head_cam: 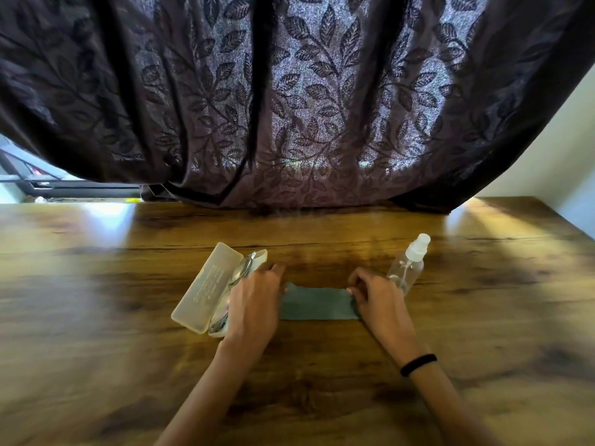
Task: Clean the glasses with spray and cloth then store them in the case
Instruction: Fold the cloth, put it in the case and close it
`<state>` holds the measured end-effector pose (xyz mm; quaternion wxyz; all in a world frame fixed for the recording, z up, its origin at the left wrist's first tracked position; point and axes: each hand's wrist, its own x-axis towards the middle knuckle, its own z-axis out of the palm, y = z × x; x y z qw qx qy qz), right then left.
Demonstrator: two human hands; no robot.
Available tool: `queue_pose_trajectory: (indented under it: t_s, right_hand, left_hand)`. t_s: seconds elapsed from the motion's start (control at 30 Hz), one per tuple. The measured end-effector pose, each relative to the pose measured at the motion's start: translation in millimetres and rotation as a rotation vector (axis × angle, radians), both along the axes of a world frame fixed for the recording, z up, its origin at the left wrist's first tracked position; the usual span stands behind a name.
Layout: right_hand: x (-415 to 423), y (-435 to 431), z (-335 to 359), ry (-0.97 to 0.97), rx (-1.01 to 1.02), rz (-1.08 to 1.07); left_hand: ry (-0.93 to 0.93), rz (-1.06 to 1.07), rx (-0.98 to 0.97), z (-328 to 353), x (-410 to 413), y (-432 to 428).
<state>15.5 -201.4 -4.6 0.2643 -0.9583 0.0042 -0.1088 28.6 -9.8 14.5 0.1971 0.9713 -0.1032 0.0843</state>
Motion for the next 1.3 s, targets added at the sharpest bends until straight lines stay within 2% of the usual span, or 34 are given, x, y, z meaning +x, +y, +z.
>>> queue_pose_trajectory:
  t_s: [0.2, 0.5, 0.63, 0.73, 0.83, 0.97, 1.3]
  right_hand:
    - [1.1, 0.5, 5.1, -0.014, 0.017, 0.026]
    - [0.5, 3.8, 6.4, 0.02, -0.105, 0.04]
    - [0.6, 3.0, 6.2, 0.035, -0.109, 0.002]
    - [-2.9, 2.1, 5.9, -0.009, -0.126, -0.028]
    - [-13.6, 2.4, 8.5, -0.12, -0.111, 0.09]
    - [-30.4, -2.2, 6.7, -0.046, -0.174, 0.3]
    - [-38.4, -9.2, -4.1, -0.066, -0.249, 0.276]
  left_hand:
    - [0.013, 0.028, -0.034, 2.8, -1.5, -0.3]
    - [-0.026, 0.025, 0.002, 2.9, -2.6, -0.5]
    - [-0.02, -0.074, -0.045, 4.4, -1.7, 2.3]
    - [0.034, -0.258, -0.031, 5.9, 1.5, 6.0]
    - [0.103, -0.376, 0.033, 4.4, 2.0, 7.8]
    - [0.161, -0.379, 0.138, -4.0, 2.3, 11.3]
    - [0.12, -0.356, 0.168, -8.2, 5.0, 12.7]
